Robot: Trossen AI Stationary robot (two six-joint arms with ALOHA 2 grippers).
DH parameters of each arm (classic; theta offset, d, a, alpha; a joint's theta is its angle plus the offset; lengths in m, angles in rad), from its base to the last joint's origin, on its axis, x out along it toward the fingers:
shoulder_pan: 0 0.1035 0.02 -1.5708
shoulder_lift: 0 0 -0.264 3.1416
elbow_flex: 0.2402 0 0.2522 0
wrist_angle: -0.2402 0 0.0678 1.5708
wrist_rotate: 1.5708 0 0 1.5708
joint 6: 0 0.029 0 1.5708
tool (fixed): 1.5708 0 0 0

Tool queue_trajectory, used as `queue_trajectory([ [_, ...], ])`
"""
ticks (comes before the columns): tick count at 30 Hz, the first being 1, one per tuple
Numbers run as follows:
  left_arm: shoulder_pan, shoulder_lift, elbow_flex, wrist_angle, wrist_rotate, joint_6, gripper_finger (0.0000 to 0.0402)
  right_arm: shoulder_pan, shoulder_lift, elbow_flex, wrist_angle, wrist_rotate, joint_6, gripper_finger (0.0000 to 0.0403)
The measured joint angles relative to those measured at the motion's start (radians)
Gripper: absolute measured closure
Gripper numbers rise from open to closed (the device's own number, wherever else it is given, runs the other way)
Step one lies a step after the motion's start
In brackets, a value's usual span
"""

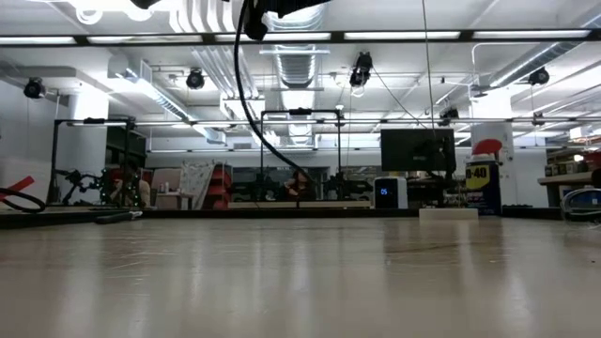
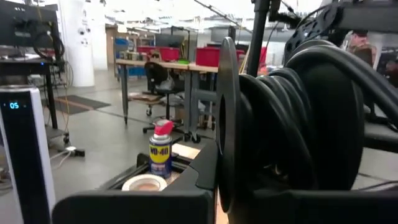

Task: Coil cords
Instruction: Coil the black wire into the spool

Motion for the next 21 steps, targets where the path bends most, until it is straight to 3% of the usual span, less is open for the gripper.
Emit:
queue_trajectory([
  [6, -0.003, 0.0, 0.001, -0.064, 0.023, -0.024, 0.0401, -0.03, 0.056, 0.08, 0.008, 0.004, -0.19, 0.0284],
  [21, -0.007, 0.0, 0.005, -0.093, 0.031, -0.026, 0.0401, -0.123, 0.066, 0.116, 0.006, -0.06, -0.34, 0.0304],
])
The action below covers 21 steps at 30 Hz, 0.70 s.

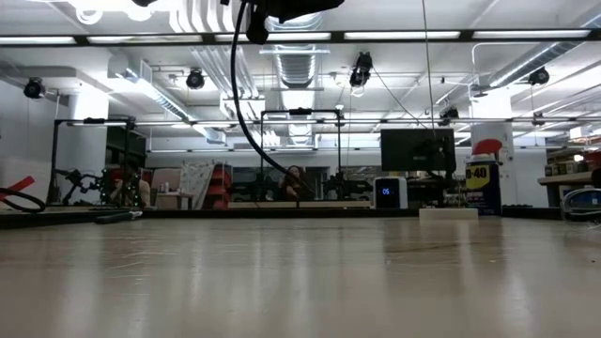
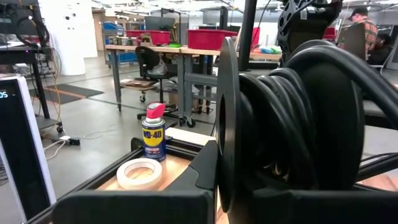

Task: Coil cords
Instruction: Coil the black wire into the spool

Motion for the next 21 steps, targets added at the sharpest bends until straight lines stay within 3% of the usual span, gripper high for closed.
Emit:
queue_trajectory([
  [10, 0.0, 0.0, 0.0, -0.018, 0.01, -0.007, 0.0402, -0.011, 0.0, 0.0, -0.001, -0.052, -0.034, 0.0296],
  [15, 0.0, 0.0, 0.0, -0.024, 0.104, 0.03, 0.0401, -0.015, 0.0, 0.006, -0.004, -0.119, -0.017, 0.0305],
  [21, 0.0, -0.002, 0.001, -0.071, 0.134, 0.058, 0.0401, -0.014, -0.004, 0.058, -0.038, -0.199, 0.055, 0.0319],
])
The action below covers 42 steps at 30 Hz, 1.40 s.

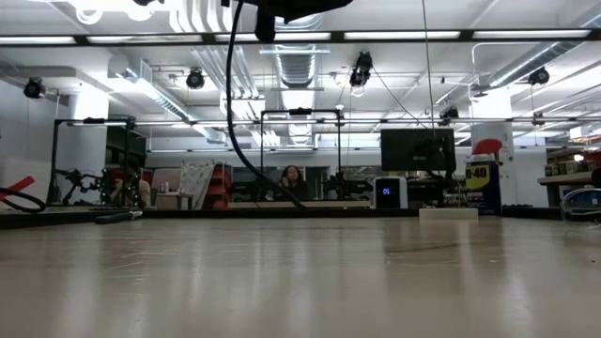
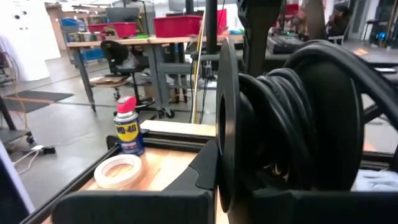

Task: Coil cords
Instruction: Coil the black wire into the spool

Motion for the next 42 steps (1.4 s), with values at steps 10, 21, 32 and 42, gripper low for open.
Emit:
queue_trajectory([
  [10, 0.0, -0.001, 0.088, -0.168, 0.025, 0.029, 0.0401, -0.002, 0.039, 0.108, -0.259, -0.113, 0.205, 0.0319],
  [21, 0.0, -0.001, 0.088, -0.191, 0.027, 0.025, 0.0401, -0.01, 0.036, 0.11, -0.301, -0.112, 0.238, 0.0325],
  [32, 0.0, -0.001, 0.088, -0.196, 0.055, 0.024, 0.0402, -0.031, 0.036, 0.11, -0.315, -0.112, 0.253, 0.0336],
  [42, 0.002, 0.0, 0.087, -0.201, 0.071, 0.029, 0.0401, -0.041, 0.047, 0.11, -0.343, -0.114, 0.224, 0.0344],
])
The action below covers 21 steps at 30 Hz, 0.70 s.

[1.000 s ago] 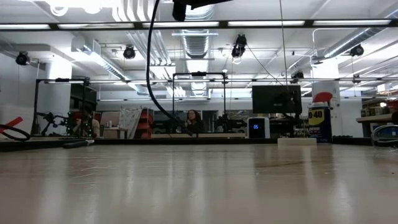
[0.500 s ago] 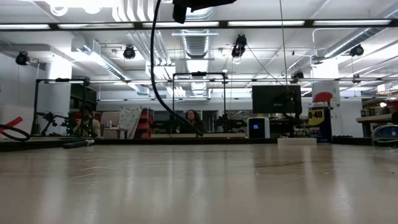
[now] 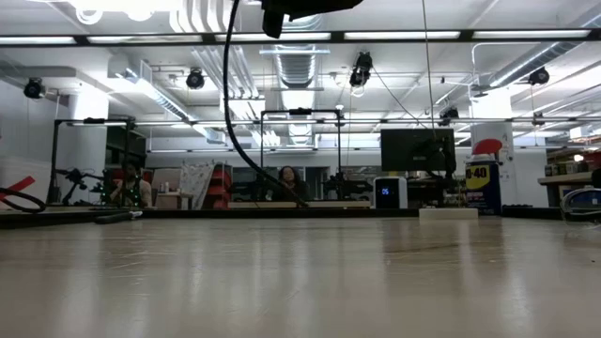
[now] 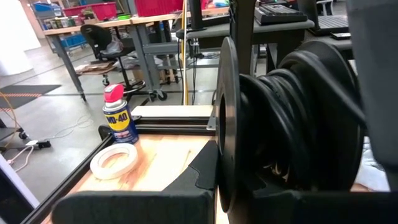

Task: Coil cords
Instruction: Coil the black wire into the spool

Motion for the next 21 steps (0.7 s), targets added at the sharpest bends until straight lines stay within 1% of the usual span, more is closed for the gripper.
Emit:
queue_trajectory([
  [7, 0.0, 0.0, 0.0, 0.0, 0.001, 0.0, 0.0401, -0.001, 0.001, 0.0, -0.002, 0.0, -0.019, 0.0398],
  [10, 0.0, 0.0, -0.001, 0.008, 0.002, 0.0, 0.0401, -0.001, 0.001, 0.0, 0.001, -0.002, -0.02, 0.0401],
  [13, -0.002, 0.001, -0.002, 0.014, -0.001, 0.003, 0.0401, 0.001, 0.001, 0.0, 0.001, -0.042, -0.02, 0.0402],
  [19, -0.006, 0.002, -0.004, 0.061, -0.021, 0.03, 0.0401, 0.015, -0.001, 0.002, -0.008, -0.056, 0.005, 0.0403],
  [21, -0.007, 0.003, -0.005, 0.066, -0.023, 0.033, 0.0402, 0.027, 0.0, 0.002, -0.005, -0.053, -0.012, 0.0403],
])
